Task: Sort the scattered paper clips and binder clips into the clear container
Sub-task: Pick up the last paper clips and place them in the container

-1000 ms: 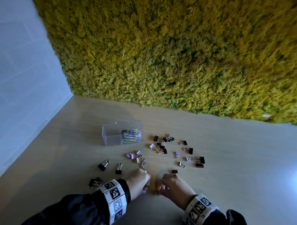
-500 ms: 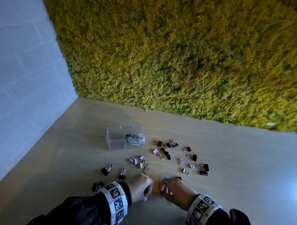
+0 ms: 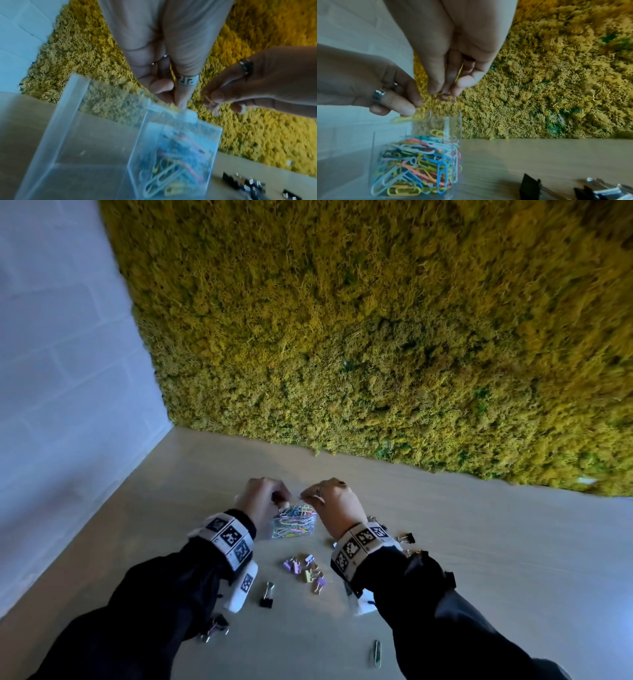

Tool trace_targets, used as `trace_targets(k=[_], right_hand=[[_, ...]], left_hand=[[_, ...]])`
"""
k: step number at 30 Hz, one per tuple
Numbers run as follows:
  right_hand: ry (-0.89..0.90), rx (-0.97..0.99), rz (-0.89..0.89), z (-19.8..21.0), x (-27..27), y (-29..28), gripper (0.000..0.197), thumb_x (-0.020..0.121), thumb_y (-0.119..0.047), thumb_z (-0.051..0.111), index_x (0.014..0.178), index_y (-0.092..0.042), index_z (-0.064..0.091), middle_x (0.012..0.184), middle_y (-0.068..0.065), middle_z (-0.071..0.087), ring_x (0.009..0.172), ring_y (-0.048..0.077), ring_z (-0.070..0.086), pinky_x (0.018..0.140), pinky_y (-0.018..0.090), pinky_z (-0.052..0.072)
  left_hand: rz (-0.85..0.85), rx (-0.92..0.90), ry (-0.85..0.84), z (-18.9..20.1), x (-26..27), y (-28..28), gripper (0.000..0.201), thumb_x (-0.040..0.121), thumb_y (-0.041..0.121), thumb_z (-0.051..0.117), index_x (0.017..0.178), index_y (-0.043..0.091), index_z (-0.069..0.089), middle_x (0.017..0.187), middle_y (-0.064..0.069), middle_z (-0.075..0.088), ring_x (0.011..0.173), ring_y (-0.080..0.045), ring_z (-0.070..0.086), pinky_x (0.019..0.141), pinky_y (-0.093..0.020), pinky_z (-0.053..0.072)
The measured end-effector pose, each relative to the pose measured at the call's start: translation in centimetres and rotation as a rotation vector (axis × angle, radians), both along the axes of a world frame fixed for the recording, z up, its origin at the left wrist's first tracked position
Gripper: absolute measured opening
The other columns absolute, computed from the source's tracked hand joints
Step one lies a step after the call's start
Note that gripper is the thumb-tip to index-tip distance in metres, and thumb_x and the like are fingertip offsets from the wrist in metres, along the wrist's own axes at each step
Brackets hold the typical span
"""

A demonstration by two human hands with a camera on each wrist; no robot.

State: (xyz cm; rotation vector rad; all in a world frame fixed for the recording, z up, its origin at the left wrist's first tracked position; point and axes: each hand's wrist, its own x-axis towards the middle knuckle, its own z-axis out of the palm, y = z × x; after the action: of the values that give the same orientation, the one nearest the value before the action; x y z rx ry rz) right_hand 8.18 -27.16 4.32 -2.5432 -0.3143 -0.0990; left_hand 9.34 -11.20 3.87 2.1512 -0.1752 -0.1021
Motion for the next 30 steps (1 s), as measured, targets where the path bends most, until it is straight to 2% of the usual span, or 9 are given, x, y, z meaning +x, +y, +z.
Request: trace_targets(k=[5, 9, 13, 15, 17, 19, 23, 27, 30], right_hand=[[-0.005, 0.111, 0.017, 0.5, -1.8, -3.1, 0.019, 0.090, -0.020, 0.053, 0.096, -0.010, 0.069, 0.100, 0.006, 0.069, 0.088, 0.017, 0.062, 0.083, 0.025, 0.049], [0.433, -0.032, 0.139, -0.7, -6.5, -8.3, 0.006, 0.080, -0.036, 0.063, 0.080, -0.030, 0.062, 0.081, -0.001, 0.068, 0.070, 0.009, 0.064, 0.071, 0.026, 0.049], [0.658, -0.402, 0.107, -2.7, -12.2, -9.7, 0.068, 0.054, -0.078, 0.050, 0.095, -0.023, 0.047, 0.102, 0.006, 0.054, 0.093, 0.017, 0.052, 0.074, 0.029, 0.039], [0.635, -0.474, 0.122, -3.6, -13.7, -8.7, 0.063, 0.069, -0.063, 0.058, 0.104, -0.011, 0.052, 0.108, 0.012, 0.053, 0.104, 0.020, 0.052, 0.081, 0.031, 0.039], [0.573, -0.332, 0.052, -4.6, -14.0, -8.2, 0.014, 0.082, -0.034, 0.061, 0.074, -0.026, 0.052, 0.085, 0.003, 0.056, 0.095, 0.019, 0.058, 0.078, 0.029, 0.043], [0.572, -0.217, -0.018, -5.7, -13.9, -8.5, 0.033, 0.079, -0.023, 0.061, 0.056, -0.033, 0.039, 0.064, -0.011, 0.048, 0.078, 0.013, 0.057, 0.070, 0.022, 0.047], [0.579, -0.119, -0.031, -6.4, -14.4, -9.1, 0.037, 0.073, -0.007, 0.056, 0.053, -0.035, 0.043, 0.060, -0.012, 0.052, 0.068, 0.007, 0.057, 0.056, 0.011, 0.039], [0.516, 0.020, -0.026, -6.5, -15.1, -9.3, 0.035, 0.069, -0.008, 0.055, 0.052, -0.038, 0.047, 0.052, -0.012, 0.052, 0.050, -0.006, 0.052, 0.054, 0.007, 0.037], [0.523, 0.079, 0.014, -5.8, -15.6, -9.5, 0.027, 0.061, -0.010, 0.049, 0.060, -0.037, 0.047, 0.059, -0.010, 0.050, 0.054, -0.009, 0.053, 0.053, 0.007, 0.038]], left_hand=[[-0.077, 0.151, -0.082, -1.5, -0.7, 0.4, 0.021, 0.083, 0.001, 0.060, 0.101, 0.003, 0.070, 0.102, -0.015, 0.071, 0.092, -0.016, 0.066, 0.077, -0.011, 0.043], [-0.151, 0.223, -0.138, -2.3, -1.3, 0.9, 0.027, 0.078, 0.016, 0.071, 0.104, 0.010, 0.069, 0.099, -0.009, 0.071, 0.088, -0.019, 0.062, 0.081, -0.023, 0.044], [-0.172, 0.357, -0.117, -2.9, -1.3, 0.9, 0.027, 0.078, 0.004, 0.065, 0.104, 0.013, 0.069, 0.096, -0.009, 0.067, 0.097, -0.023, 0.052, 0.088, -0.027, 0.035], [-0.155, 0.338, -0.132, -2.8, -1.5, 0.6, 0.029, 0.078, -0.003, 0.062, 0.104, 0.010, 0.069, 0.099, -0.011, 0.069, 0.099, -0.023, 0.054, 0.089, -0.026, 0.037], [-0.160, 0.303, -0.150, -2.8, -1.7, 0.5, 0.032, 0.077, -0.004, 0.063, 0.106, 0.010, 0.068, 0.100, -0.010, 0.070, 0.094, -0.022, 0.057, 0.093, -0.030, 0.043], [-0.156, 0.308, -0.212, -2.8, -1.9, 0.6, 0.042, 0.073, 0.001, 0.071, 0.112, 0.014, 0.065, 0.106, -0.007, 0.068, 0.093, -0.020, 0.055, 0.093, -0.035, 0.044], [0.001, 0.435, -0.348, -2.5, -2.6, 1.7, 0.075, 0.060, 0.018, 0.082, 0.127, 0.022, 0.050, 0.126, -0.008, 0.054, 0.116, -0.029, 0.042, 0.092, -0.043, 0.037], [0.033, 0.550, -0.068, -2.8, -2.3, 3.4, 0.093, 0.064, 0.018, 0.079, 0.141, 0.025, 0.028, 0.143, 0.000, 0.036, 0.127, -0.028, 0.033, 0.098, -0.043, 0.031], [-0.009, 0.424, 0.001, -3.3, -1.6, 4.1, 0.079, 0.066, 0.003, 0.075, 0.134, 0.015, 0.039, 0.131, -0.009, 0.048, 0.115, -0.027, 0.046, 0.096, -0.037, 0.040]])
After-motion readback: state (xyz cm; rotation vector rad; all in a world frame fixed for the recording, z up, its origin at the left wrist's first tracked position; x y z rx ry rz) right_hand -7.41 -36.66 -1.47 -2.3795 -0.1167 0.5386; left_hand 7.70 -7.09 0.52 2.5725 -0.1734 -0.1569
